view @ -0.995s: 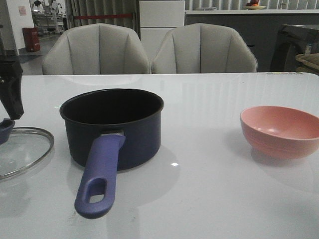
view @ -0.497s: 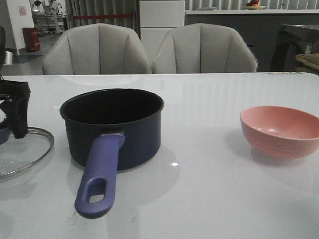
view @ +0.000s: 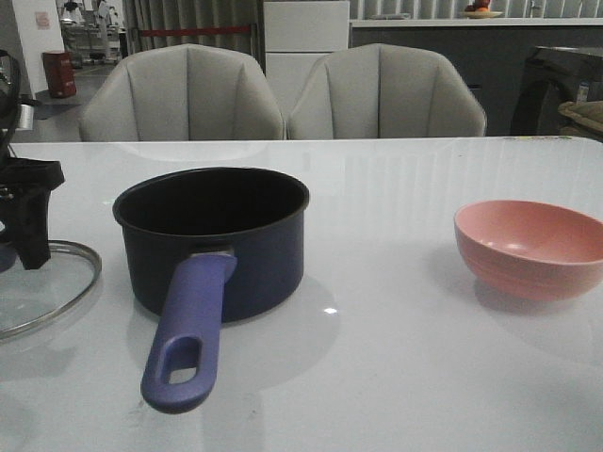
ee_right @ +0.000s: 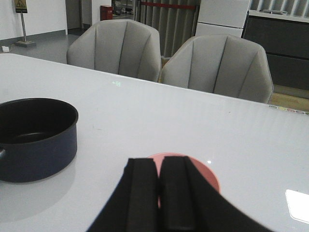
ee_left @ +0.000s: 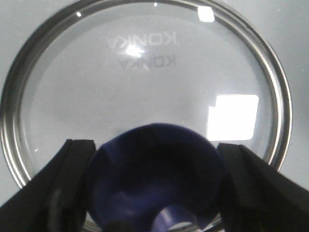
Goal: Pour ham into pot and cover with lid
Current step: 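Close the left gripper on the knob and lift the lid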
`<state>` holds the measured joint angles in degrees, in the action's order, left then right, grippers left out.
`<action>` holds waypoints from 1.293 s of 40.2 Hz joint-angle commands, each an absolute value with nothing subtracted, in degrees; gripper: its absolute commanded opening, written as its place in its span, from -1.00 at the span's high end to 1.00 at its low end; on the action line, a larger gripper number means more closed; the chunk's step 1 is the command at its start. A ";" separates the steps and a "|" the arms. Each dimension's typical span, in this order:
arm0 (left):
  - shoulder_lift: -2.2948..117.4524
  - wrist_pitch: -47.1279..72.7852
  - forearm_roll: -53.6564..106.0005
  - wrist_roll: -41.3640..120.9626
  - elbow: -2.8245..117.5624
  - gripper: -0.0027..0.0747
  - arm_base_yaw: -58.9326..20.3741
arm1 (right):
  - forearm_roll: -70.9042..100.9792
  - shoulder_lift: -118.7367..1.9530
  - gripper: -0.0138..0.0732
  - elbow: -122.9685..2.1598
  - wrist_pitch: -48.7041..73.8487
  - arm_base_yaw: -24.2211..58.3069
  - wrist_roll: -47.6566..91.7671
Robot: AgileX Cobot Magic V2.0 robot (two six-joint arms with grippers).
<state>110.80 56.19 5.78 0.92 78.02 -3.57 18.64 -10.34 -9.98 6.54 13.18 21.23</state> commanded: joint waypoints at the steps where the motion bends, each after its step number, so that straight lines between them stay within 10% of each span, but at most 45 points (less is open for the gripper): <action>1: 108.13 56.34 6.16 1.11 79.42 0.54 -3.76 | 18.94 -10.87 0.33 -11.40 2.46 13.30 21.69; 33: 107.09 71.90 8.06 1.19 102.36 0.62 -4.00 | 18.94 -10.87 0.33 -11.40 2.46 13.30 21.69; 52: 107.26 70.28 5.54 2.23 104.65 0.62 -19.90 | 18.94 -10.87 0.33 -11.40 2.46 13.30 21.69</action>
